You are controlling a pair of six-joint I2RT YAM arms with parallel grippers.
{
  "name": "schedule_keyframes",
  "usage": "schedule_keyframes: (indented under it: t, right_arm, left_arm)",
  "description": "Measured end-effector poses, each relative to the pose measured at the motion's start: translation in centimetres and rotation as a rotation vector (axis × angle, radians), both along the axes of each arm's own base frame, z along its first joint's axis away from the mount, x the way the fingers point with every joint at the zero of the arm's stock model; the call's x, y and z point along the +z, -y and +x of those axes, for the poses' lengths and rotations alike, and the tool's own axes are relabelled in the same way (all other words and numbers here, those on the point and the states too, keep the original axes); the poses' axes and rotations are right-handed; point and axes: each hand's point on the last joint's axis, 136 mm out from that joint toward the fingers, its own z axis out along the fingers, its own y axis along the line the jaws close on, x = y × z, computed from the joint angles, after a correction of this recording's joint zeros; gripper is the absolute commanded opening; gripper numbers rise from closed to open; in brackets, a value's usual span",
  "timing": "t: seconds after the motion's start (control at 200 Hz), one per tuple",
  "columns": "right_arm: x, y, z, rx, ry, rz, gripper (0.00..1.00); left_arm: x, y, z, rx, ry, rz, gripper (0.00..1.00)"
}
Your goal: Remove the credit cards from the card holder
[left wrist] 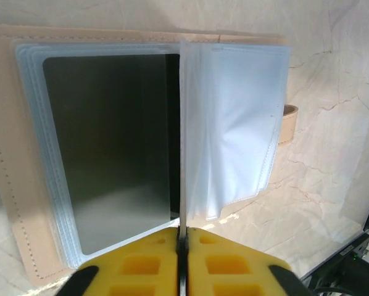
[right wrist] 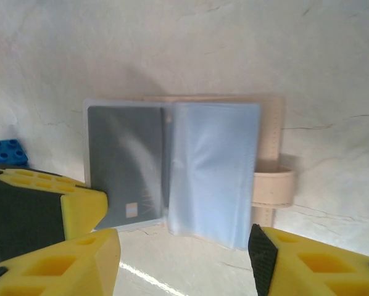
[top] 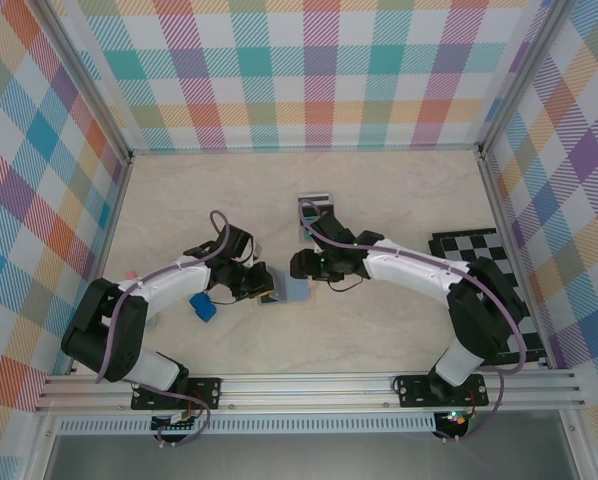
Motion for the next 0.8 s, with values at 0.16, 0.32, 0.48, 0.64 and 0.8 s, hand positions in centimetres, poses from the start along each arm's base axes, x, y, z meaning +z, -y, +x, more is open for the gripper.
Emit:
schedule_keyframes:
  t: [0.16, 0.32, 0.48, 0.64, 0.8]
  right_arm:
    - [0.0, 1.5, 0.1, -0.034, 0.023, -0.027, 0.62]
    - [-0.3, 2.6, 0.0, -0.057, 0.029, -0.046, 0.62]
    - [0.4, 3.5, 0.2, -0.091, 0.049, -0.041, 0.62]
    - [1.3, 4.4, 0.5, -0.122, 0.079, -0.056, 0.62]
    - [1.1, 4.8, 0.3, -0.120, 0.074, -0.074, 0.53]
  left_arm:
    - [0.7, 1.0, 0.1, 0.010, -0.015, -0.063, 0.44]
    - [2.0, 3.3, 1.0, 0.003, 0.007, -0.182, 0.53]
    - [2.2, 5.7, 0.8, -0.023, -0.005, -0.249, 0.55]
    - [2.2, 6.4, 1.2, 0.009, -0.028, -0.253, 0.56]
    - [2.6, 6.0, 2.3, 0.053, -0.006, -0.240, 0.52]
